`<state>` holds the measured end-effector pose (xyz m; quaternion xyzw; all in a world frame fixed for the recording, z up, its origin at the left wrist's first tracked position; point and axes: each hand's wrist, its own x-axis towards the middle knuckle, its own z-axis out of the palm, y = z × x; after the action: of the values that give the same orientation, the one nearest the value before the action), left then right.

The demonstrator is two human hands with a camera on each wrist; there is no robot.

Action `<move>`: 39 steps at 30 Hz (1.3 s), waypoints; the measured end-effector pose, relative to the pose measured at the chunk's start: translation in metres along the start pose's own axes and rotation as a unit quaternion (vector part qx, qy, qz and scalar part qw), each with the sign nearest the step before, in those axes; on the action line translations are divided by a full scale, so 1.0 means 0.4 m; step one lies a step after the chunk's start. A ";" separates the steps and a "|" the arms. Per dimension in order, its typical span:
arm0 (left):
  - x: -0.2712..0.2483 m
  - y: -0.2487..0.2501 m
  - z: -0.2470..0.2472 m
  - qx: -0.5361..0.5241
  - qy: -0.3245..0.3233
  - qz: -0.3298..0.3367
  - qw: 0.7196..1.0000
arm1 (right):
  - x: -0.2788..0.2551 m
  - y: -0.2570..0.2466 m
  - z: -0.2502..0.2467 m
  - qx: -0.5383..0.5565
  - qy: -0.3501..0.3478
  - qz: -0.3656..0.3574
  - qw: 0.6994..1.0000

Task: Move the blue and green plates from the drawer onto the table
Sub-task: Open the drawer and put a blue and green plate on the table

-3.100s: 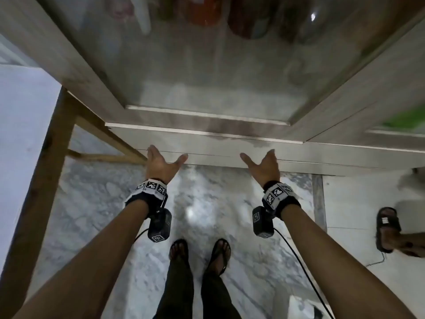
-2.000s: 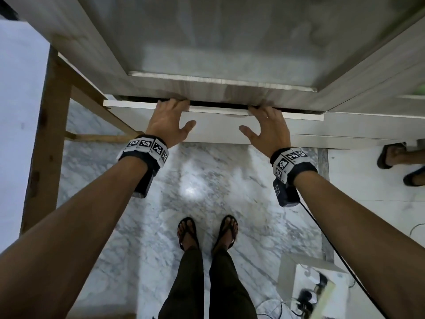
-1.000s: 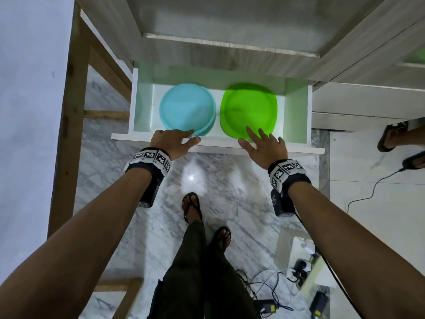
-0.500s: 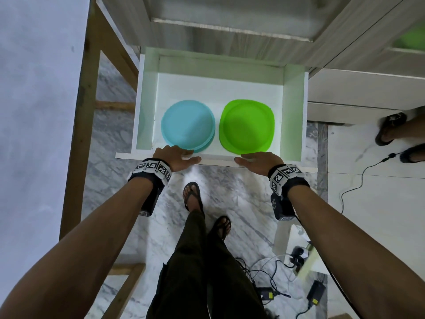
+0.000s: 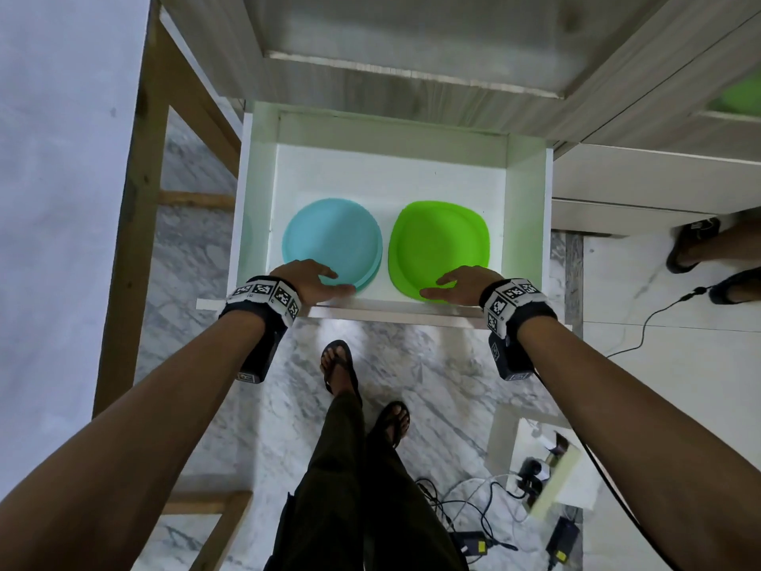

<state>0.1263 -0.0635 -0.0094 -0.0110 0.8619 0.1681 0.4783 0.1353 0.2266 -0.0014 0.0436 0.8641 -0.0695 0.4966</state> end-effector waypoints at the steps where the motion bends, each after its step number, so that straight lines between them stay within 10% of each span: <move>1: 0.019 0.000 -0.014 -0.009 0.012 -0.001 1.000 | 0.018 0.000 -0.011 0.007 0.017 0.001 1.000; 19: 0.438 -0.006 -0.168 0.029 0.075 0.065 0.995 | 0.443 -0.047 -0.109 0.048 0.195 -0.010 0.979; 39: 0.422 0.035 -0.185 0.076 0.129 0.111 0.983 | 0.426 -0.044 -0.165 -0.045 0.208 -0.043 0.976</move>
<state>-0.0285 -0.0487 -0.1094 0.0995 0.9224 0.1512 0.3413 -0.0092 0.2212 -0.1144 -0.0025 0.9516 -0.0412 0.3045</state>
